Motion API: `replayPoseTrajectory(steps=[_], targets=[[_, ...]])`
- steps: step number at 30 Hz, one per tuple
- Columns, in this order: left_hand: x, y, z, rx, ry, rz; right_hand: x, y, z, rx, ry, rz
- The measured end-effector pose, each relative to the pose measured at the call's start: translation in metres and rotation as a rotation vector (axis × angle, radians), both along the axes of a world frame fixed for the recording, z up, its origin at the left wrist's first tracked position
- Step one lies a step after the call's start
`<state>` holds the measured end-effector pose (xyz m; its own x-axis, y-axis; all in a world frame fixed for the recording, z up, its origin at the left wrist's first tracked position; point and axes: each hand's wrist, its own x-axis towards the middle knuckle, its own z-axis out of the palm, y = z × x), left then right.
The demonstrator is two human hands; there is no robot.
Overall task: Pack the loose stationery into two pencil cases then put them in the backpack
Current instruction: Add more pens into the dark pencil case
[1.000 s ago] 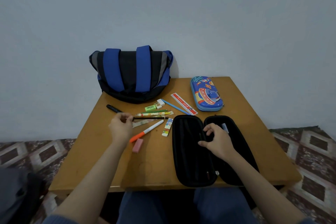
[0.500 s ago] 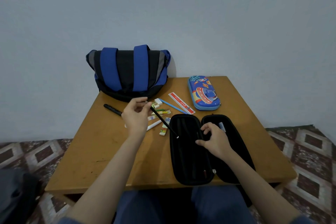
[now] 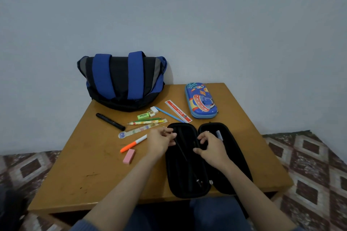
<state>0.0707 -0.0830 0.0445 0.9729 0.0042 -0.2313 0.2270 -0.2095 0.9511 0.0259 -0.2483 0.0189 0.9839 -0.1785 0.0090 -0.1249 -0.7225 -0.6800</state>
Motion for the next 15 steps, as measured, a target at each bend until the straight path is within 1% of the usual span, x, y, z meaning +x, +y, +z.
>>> replayPoseTrajectory(steps=[2,3,6,7,8,10,15], targets=[[-0.005,-0.012,0.002,0.048,-0.016,-0.055,0.000,0.000,0.000,-0.007,-0.004,-0.002],[-0.005,-0.015,0.002,0.128,-0.039,-0.080,0.001,0.000,0.000,-0.006,-0.004,-0.002],[-0.006,-0.018,0.000,0.481,-0.081,-0.176,0.001,-0.001,-0.001,0.003,-0.004,-0.001],[-0.007,-0.018,0.000,0.541,-0.074,-0.182,0.001,-0.001,-0.001,0.004,-0.007,-0.001],[-0.008,-0.018,0.000,0.569,-0.059,-0.173,0.002,-0.001,-0.002,0.004,-0.011,-0.001],[-0.013,-0.018,0.004,0.566,-0.015,-0.179,0.002,-0.002,-0.003,0.007,-0.019,-0.001],[-0.029,-0.024,-0.002,0.485,0.068,-0.324,0.002,-0.002,-0.004,0.025,-0.027,-0.003]])
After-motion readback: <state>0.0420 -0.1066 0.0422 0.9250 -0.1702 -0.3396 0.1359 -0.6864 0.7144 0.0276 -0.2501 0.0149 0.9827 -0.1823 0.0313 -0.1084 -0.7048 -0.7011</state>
